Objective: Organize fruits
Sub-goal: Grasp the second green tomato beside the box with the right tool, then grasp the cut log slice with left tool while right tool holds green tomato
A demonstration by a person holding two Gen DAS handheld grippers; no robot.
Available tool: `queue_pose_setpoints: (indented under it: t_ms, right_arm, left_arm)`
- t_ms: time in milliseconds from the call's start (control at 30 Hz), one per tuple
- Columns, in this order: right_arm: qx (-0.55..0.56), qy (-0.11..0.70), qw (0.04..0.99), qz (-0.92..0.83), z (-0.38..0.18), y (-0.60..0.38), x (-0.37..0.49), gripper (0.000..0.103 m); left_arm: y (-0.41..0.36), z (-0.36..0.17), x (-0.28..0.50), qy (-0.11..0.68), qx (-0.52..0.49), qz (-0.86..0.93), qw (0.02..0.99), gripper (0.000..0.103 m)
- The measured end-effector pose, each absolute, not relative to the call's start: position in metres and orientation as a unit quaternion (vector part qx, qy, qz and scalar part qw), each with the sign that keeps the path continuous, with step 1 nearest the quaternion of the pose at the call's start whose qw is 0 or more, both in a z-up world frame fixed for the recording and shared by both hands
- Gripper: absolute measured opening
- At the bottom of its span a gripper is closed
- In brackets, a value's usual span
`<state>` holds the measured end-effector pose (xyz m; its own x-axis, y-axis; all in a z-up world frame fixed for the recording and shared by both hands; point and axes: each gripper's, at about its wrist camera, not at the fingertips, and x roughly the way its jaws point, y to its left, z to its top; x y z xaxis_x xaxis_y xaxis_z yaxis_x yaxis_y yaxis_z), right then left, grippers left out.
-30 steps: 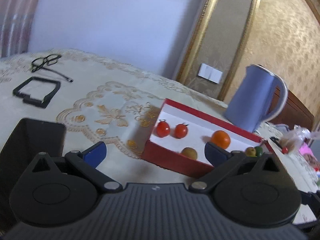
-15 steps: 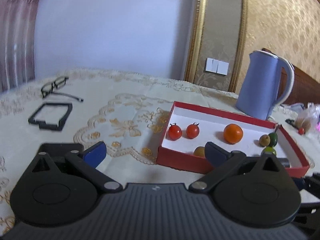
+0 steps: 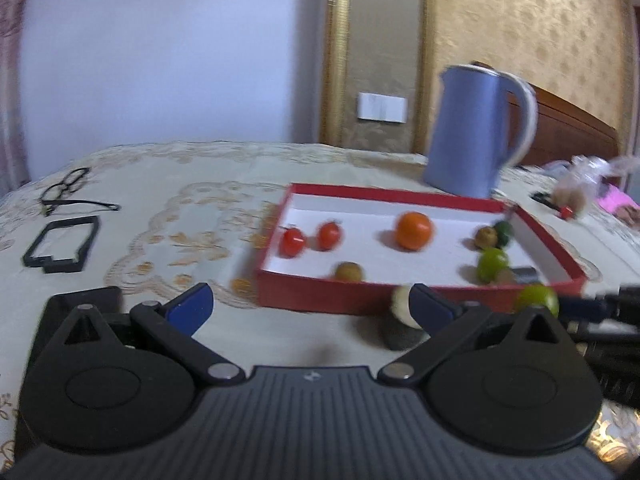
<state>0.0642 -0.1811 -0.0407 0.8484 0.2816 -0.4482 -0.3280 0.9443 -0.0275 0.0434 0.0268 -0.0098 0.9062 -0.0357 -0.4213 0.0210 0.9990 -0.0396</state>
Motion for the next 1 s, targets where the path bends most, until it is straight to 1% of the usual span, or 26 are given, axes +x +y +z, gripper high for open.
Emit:
queue_pose_setpoints:
  t_ms: [200, 400, 467, 500, 533, 600, 667, 767, 967, 1000]
  right_arm:
    - [-0.021, 0.208, 0.968, 0.138, -0.035, -0.215, 0.052, 0.033]
    - [-0.004, 0.204, 0.969, 0.137, -0.038, -0.229, 0.047, 0.033]
    - [-0.003, 0.203, 0.970, 0.137, -0.038, -0.231, 0.045, 0.033]
    - [-0.004, 0.202, 0.970, 0.138, -0.038, -0.232, 0.044, 0.033]
    - [-0.004, 0.201, 0.970, 0.138, -0.038, -0.231, 0.043, 0.033]
    - [-0.004, 0.199, 0.970, 0.139, -0.037, -0.232, 0.040, 0.033]
    - [-0.004, 0.197, 0.970, 0.139, -0.037, -0.232, 0.039, 0.033]
    - [-0.002, 0.197, 0.971, 0.139, -0.037, -0.234, 0.038, 0.033]
    - [-0.006, 0.202, 0.969, 0.143, -0.041, -0.230, 0.038, 0.033]
    - [-0.006, 0.203, 0.969, 0.143, -0.041, -0.230, 0.039, 0.033]
  left_arm:
    - [-0.009, -0.015, 0.042, 0.233, 0.010, -0.043, 0.971, 0.103]
    - [-0.033, -0.024, 0.052, 0.246, 0.041, -0.020, 0.968, 0.103]
    - [-0.036, -0.026, 0.057, 0.261, 0.042, -0.020, 0.964, 0.097]
    - [-0.035, -0.026, 0.059, 0.265, 0.035, -0.023, 0.963, 0.091]
    - [-0.034, -0.026, 0.061, 0.270, 0.030, -0.024, 0.962, 0.089]
    - [-0.034, -0.028, 0.067, 0.281, 0.026, -0.017, 0.959, 0.088]
    - [-0.033, -0.029, 0.070, 0.289, 0.022, -0.016, 0.957, 0.084]
    - [-0.032, -0.030, 0.073, 0.296, 0.017, -0.017, 0.955, 0.082]
    - [-0.030, -0.032, 0.079, 0.312, 0.009, -0.017, 0.950, 0.074]
    - [-0.030, -0.032, 0.080, 0.312, 0.008, -0.016, 0.950, 0.070]
